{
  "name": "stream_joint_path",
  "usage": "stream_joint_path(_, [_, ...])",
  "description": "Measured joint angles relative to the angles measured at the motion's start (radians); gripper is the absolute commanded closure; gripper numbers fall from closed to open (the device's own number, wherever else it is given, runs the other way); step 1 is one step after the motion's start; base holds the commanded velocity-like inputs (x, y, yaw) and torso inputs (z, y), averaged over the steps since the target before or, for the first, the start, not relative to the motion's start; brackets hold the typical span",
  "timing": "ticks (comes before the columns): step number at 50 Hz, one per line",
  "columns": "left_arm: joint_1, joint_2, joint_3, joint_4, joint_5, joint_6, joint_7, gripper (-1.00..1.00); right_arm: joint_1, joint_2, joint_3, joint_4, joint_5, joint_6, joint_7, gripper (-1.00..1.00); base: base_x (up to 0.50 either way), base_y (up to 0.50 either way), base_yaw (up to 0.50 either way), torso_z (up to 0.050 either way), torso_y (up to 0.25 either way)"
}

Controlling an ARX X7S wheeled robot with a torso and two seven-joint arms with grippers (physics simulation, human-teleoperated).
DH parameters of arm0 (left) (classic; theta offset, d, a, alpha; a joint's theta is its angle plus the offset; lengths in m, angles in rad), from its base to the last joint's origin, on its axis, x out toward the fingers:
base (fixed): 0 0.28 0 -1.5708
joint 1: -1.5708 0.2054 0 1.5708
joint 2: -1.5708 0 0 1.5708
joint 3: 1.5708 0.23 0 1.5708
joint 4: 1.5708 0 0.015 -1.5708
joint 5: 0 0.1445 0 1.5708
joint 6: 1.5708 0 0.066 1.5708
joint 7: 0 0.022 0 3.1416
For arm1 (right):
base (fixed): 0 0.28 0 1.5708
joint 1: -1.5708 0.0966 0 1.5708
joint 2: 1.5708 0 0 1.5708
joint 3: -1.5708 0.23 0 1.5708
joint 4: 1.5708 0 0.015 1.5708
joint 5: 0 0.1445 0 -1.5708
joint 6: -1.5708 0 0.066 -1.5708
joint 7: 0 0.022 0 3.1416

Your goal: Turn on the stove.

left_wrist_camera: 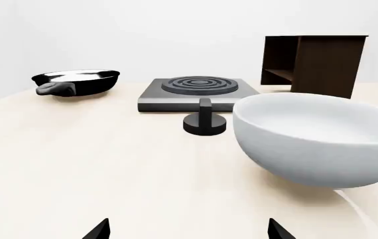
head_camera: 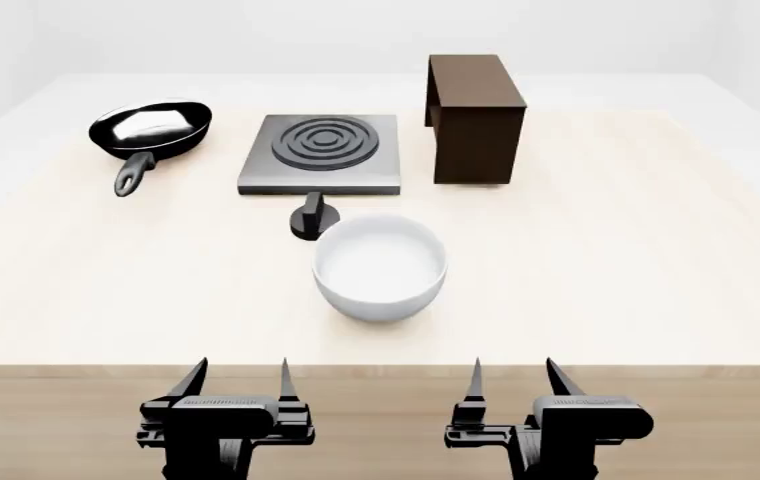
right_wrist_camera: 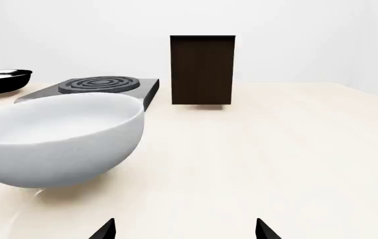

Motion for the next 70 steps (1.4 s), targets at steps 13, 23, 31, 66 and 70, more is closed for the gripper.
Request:
stream_joint_path(13, [-0.001,-0.026,0.032,0.000,-0.018,0.003,-0.034,-1.00,0.006,0.056,-0.070,0.006,0.056,-0.004,0.084,-1.00,0.00,0.00,0.00,0.000,0.000])
stream_joint_path(23, [-0.003,-0.043,0.058,-0.004,-0.039,0.000,-0.055,-1.00,0.005,0.086,-0.101,0.009,0.060,-0.038,0.112,-1.00,0.00,0.20,0.00,0.000,0.000])
stream_joint_path(31, [-0.001,-0.057,0.074,0.001,-0.052,-0.004,-0.071,-1.00,0.002,0.101,-0.121,0.003,0.070,-0.040,0.118,-1.00,0.00,0.50,0.00,0.000,0.000])
stream_joint_path(66, [0.004,-0.104,0.121,0.016,-0.098,-0.010,-0.119,-1.00,0.000,0.132,-0.162,-0.011,0.102,-0.018,0.155,-1.00,0.00,0.49,0.00,0.000,0.000])
stream_joint_path(70, [0.004,-0.108,0.125,0.017,-0.102,-0.010,-0.124,-1.00,0.000,0.135,-0.166,-0.010,0.103,-0.019,0.159,-1.00,0.00,0.48,0.00,0.000,0.000])
